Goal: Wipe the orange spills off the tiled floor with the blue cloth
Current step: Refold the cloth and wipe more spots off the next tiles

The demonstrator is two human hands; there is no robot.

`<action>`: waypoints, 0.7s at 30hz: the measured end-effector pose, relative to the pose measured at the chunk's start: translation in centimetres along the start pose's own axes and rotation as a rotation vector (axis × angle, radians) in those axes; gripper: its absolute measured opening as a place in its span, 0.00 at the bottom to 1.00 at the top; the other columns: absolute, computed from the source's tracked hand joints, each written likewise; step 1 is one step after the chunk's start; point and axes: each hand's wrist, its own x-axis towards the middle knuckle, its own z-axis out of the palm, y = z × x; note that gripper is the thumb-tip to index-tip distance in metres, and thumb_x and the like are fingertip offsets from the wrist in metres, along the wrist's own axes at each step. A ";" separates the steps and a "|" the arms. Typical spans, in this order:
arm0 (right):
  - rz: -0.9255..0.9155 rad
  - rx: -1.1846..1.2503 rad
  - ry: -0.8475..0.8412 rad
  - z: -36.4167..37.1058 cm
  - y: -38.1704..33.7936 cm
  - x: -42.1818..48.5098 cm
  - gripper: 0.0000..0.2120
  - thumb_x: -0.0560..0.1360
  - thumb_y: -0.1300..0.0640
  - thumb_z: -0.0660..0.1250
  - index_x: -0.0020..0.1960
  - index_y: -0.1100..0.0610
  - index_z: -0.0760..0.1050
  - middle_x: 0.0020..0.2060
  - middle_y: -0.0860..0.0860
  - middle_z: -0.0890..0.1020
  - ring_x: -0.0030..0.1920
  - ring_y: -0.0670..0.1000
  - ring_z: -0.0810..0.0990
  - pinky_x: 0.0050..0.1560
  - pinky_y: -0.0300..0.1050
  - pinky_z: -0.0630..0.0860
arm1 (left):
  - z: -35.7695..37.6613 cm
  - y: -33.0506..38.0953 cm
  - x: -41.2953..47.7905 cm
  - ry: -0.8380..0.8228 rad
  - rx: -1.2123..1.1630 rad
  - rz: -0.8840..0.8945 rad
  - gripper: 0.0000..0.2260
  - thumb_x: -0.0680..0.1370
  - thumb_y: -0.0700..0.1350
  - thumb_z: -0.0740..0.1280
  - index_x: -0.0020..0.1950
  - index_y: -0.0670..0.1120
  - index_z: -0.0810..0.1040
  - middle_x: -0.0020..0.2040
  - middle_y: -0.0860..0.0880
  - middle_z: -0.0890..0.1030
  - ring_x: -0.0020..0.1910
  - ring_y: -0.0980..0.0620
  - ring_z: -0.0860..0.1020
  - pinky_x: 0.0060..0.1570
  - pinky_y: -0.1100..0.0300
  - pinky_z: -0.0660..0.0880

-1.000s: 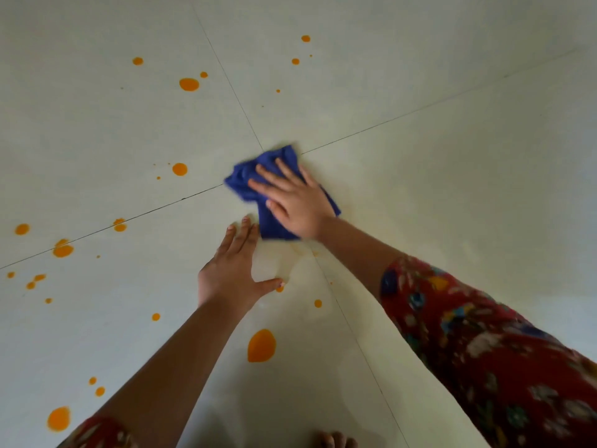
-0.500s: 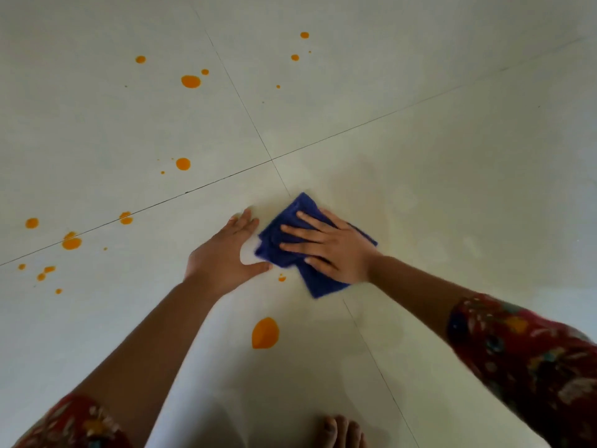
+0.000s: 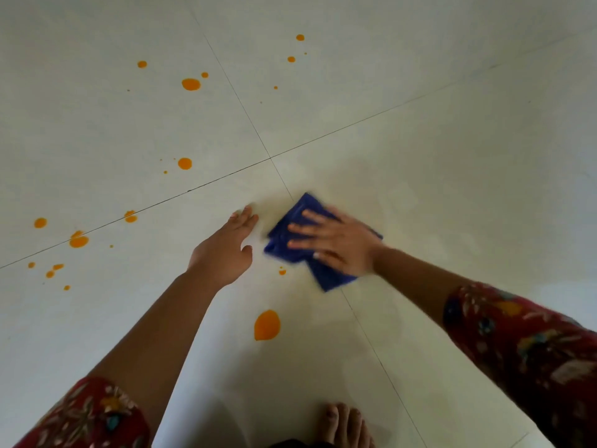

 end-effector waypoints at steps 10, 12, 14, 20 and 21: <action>0.099 -0.013 -0.037 -0.3 0.0 -1.6 0.23 0.81 0.47 0.49 0.77 0.43 0.56 0.77 0.45 0.57 0.78 0.53 0.50 0.76 0.56 0.45 | 0.3 2.9 0.2 0.195 0.105 -0.055 0.21 0.82 0.49 0.55 0.75 0.50 0.62 0.78 0.55 0.55 0.77 0.54 0.54 0.68 0.53 0.64; 0.188 -0.016 -0.022 -0.5 3.5 -2.9 0.24 0.81 0.47 0.49 0.76 0.43 0.57 0.77 0.45 0.57 0.78 0.53 0.51 0.75 0.57 0.48 | 0.7 2.9 0.4 0.195 0.119 -0.009 0.22 0.82 0.49 0.55 0.77 0.52 0.59 0.79 0.56 0.51 0.77 0.54 0.51 0.70 0.53 0.62; 0.615 0.011 0.082 -0.8 7.2 -3.2 0.24 0.80 0.46 0.49 0.76 0.42 0.57 0.77 0.45 0.58 0.78 0.53 0.52 0.74 0.62 0.53 | 0.9 3.0 0.7 0.174 0.086 0.029 0.23 0.82 0.50 0.54 0.77 0.54 0.57 0.79 0.58 0.49 0.77 0.56 0.49 0.70 0.54 0.61; 0.940 0.008 0.174 -0.3 3.4 3.2 0.25 0.81 0.49 0.48 0.78 0.47 0.55 0.78 0.48 0.56 0.78 0.56 0.50 0.75 0.59 0.50 | 3.0 3.7 2.3 0.233 0.156 0.111 0.22 0.82 0.47 0.53 0.77 0.49 0.60 0.78 0.55 0.55 0.77 0.54 0.55 0.73 0.56 0.56; 0.728 -0.007 0.129 0.1 2.2 3.5 0.25 0.81 0.48 0.48 0.78 0.46 0.55 0.78 0.48 0.56 0.78 0.55 0.50 0.76 0.58 0.50 | 3.3 3.6 2.4 0.262 0.166 0.119 0.22 0.81 0.45 0.53 0.76 0.47 0.63 0.77 0.53 0.59 0.76 0.52 0.59 0.72 0.55 0.59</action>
